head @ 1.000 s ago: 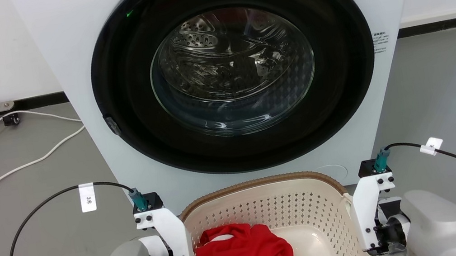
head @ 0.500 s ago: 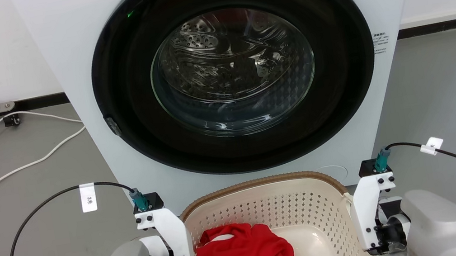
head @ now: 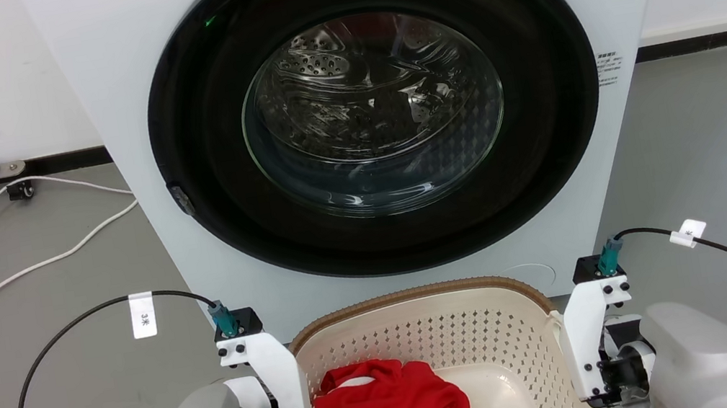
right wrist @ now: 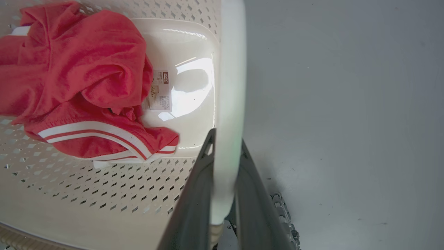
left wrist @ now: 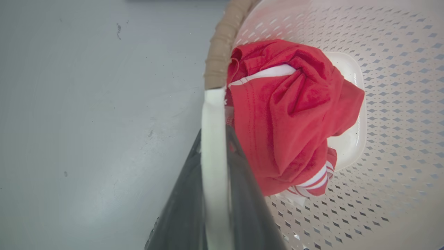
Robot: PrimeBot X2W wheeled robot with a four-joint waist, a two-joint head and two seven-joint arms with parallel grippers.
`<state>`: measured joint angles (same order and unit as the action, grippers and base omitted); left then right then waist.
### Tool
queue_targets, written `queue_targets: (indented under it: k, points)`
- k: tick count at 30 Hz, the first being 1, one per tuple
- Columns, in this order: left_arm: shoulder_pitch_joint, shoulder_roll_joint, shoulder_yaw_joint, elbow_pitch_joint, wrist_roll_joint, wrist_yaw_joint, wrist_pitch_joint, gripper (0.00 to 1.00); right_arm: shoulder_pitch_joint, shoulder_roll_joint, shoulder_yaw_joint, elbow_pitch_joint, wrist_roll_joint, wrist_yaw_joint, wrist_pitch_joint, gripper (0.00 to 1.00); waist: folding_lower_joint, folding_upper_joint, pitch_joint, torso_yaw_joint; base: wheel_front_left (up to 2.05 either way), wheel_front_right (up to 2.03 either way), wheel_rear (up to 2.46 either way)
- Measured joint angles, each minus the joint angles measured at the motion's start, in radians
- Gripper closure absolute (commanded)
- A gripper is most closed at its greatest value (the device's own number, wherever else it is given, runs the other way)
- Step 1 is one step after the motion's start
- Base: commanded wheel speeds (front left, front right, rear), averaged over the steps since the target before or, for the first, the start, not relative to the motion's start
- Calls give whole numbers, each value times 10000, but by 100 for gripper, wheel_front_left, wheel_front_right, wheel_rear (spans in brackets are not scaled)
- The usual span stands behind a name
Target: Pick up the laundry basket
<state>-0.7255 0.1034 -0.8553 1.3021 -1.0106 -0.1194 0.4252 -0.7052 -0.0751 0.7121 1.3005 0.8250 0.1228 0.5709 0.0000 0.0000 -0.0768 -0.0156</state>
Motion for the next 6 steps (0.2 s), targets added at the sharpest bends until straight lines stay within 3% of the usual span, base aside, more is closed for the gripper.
queue_targets:
  k: [6]
  points:
    - [2, 0, -31, 2, -44, 0, 2, 100, 1, -2, -8, 0, -2, 0, 6, 100, 0, 0, -8, -5, 0, 0, 0]
